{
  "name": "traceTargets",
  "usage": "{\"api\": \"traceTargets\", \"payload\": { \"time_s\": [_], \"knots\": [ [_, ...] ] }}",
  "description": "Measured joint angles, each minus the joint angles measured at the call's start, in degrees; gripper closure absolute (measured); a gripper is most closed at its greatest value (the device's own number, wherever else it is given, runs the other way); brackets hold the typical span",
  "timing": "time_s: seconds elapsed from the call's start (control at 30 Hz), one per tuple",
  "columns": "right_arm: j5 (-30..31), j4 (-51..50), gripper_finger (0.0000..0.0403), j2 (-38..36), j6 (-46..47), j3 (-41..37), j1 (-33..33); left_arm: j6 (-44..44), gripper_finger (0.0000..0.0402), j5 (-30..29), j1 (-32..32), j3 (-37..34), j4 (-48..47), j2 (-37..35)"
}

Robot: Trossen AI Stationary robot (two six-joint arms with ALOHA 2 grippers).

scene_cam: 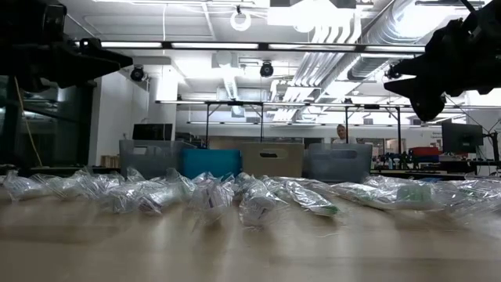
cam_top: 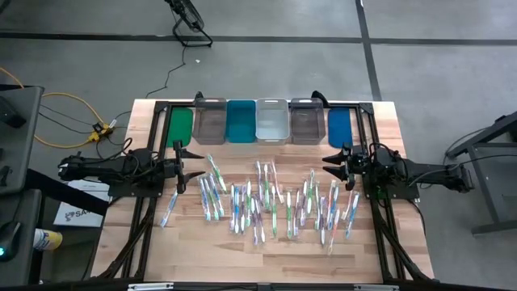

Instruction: Pick & Place Toothbrushes

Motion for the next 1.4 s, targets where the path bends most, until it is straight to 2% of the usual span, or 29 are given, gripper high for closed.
{"api": "traceTargets", "payload": {
  "time_s": [0.3, 0.57, 0.87, 1.0, 1.07, 1.17, 1.3, 1.4],
  "knots": [
    [0.00, 0.01, 0.0227, -0.01, 0.00, 0.02, 0.01, 0.00, 0.0165, 0.09, -0.02, 0.07, 2.07, -0.01],
    [0.00, 0.01, 0.0227, 0.01, 0.00, 0.02, 0.01, 1.72, 0.0165, 1.83, -0.02, 5.56, -1.72, 2.34],
    [0.00, 0.01, 0.0227, 0.01, 0.00, 0.02, 0.00, 2.49, 0.0165, 1.89, -0.02, 15.62, -9.42, 19.11],
    [0.00, 0.01, 0.0227, 0.01, 0.00, 0.01, 0.00, -3.20, 0.0165, 2.22, -0.02, 23.05, -12.56, 29.33],
    [0.00, 0.01, 0.0227, 0.01, 0.00, 0.01, 0.00, -6.82, 0.0165, 4.01, -0.02, 27.12, -16.23, 33.59],
    [0.00, 0.01, 0.0227, 0.01, 0.00, 0.02, 0.00, -7.48, 0.0165, 6.98, -0.02, 32.80, -22.03, 39.14],
    [0.00, 0.01, 0.0227, -0.01, 0.00, 0.02, -0.01, -8.49, 0.0165, 7.74, 0.00, 37.74, -29.39, 44.56],
    [0.00, 0.01, 0.0227, -0.01, 0.00, 0.01, 0.01, -15.99, 0.0165, 8.06, 0.00, 40.15, -33.72, 47.16]
  ]
}}
